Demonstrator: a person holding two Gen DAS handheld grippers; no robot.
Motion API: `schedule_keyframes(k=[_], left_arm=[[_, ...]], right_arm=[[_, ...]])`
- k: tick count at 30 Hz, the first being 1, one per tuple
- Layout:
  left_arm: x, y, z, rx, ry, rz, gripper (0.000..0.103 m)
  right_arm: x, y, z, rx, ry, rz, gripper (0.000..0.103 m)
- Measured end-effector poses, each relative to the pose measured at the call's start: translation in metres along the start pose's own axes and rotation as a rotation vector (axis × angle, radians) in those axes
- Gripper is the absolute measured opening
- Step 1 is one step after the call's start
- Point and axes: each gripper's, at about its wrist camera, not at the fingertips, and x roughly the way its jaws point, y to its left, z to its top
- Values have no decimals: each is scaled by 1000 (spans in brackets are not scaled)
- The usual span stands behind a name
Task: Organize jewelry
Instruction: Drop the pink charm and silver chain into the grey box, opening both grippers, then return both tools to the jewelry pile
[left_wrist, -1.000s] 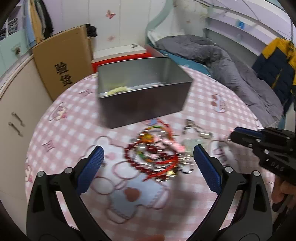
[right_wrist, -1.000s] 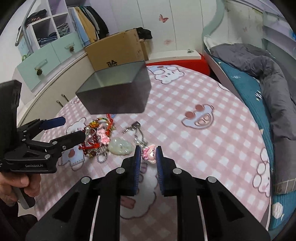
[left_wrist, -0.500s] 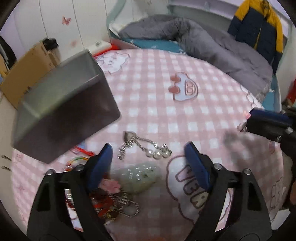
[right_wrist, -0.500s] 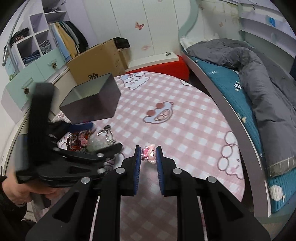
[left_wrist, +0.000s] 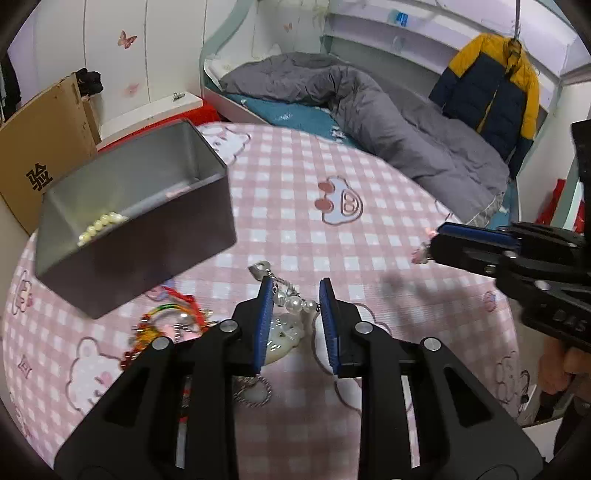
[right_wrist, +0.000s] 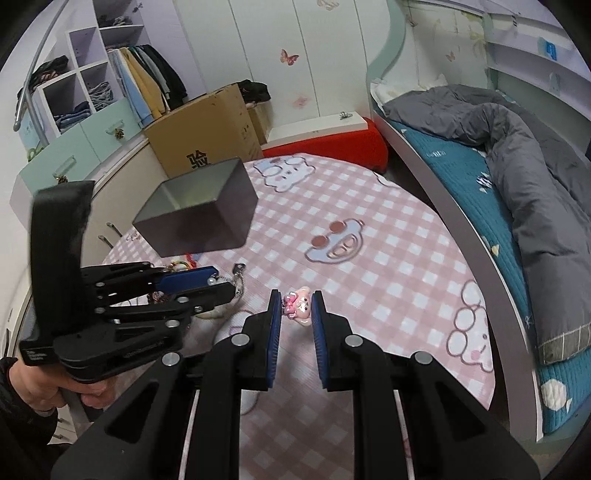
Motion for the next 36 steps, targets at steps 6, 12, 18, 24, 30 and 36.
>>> schedule_keyframes(k=[6,12,18,24,30,36], left_arm=[[-47,18,9,-56,-84,-36,25],[-111,39,40,-78,-225,-28,25],[-146,66,69,-96,-314,44,25],[-126,96,83,-174,-272,85,26],[-87,130,76,-297,-174,148,97],[-95,142,62,-327,-181,305,97]], right_arm=[[-5,20,26,-56,-35,28,15],[-16,53,78,-147,-118,106,15],[1,85,122,-204,-129,202,15],[52,93,140,-190,-32,223,15],[97,78,138,-112,66,139,70],[83,61,133,-44,14,96,95]])
